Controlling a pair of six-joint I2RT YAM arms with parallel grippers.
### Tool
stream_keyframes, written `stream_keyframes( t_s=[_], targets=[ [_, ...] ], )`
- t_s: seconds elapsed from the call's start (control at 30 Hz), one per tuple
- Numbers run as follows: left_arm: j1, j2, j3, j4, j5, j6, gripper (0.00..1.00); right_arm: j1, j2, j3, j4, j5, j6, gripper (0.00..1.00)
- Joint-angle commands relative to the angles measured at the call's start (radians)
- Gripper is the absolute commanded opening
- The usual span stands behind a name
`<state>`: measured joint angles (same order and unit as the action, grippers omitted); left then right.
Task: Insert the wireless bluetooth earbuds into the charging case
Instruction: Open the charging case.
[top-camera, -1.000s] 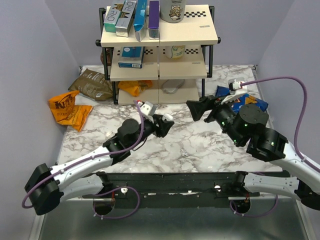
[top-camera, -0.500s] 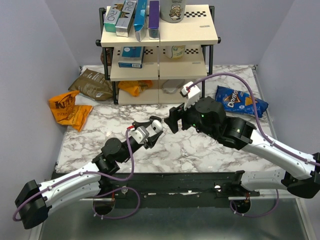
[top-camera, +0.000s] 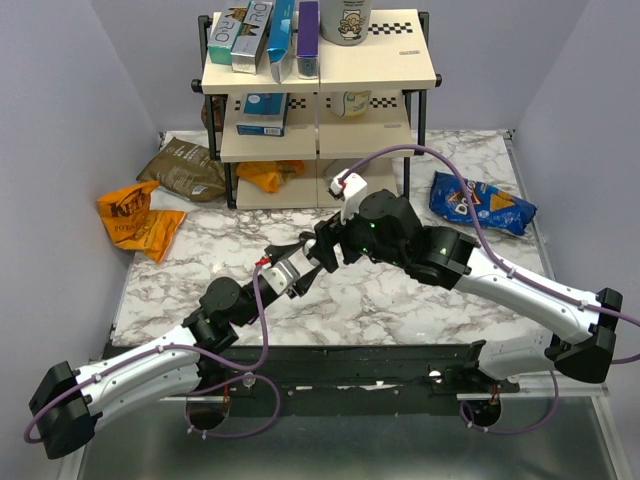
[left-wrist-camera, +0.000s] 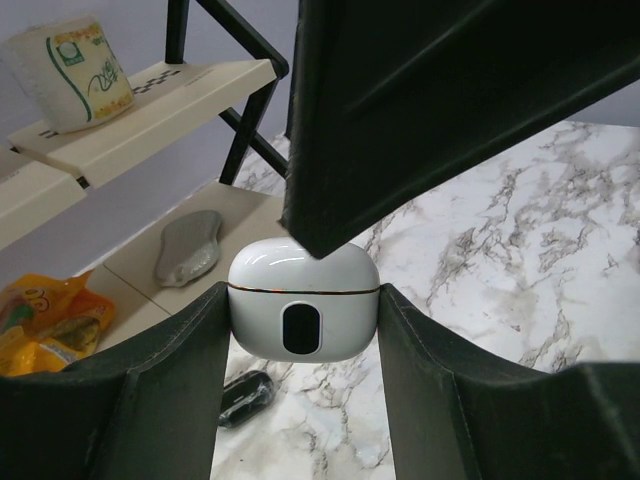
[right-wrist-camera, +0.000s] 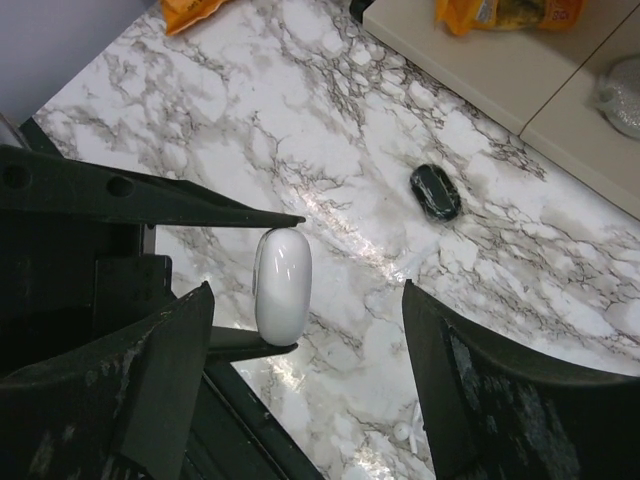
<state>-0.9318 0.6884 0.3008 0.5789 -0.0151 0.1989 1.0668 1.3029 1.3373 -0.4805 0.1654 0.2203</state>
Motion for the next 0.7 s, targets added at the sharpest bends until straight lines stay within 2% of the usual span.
stream_keyframes(
  t_s=[0.0,0.67],
  targets=[
    [-0.012,-0.021,0.018,0.01,0.04,0.016,0.0,-0.002,0.027,0.037,-0.003,-0.004,0.014,0.83],
    [-0.03,-0.066,0.011,-0.01,0.023,0.025,0.0,-0.018,0.003,0.016,-0.02,0.049,0.025,0.8]
  ],
)
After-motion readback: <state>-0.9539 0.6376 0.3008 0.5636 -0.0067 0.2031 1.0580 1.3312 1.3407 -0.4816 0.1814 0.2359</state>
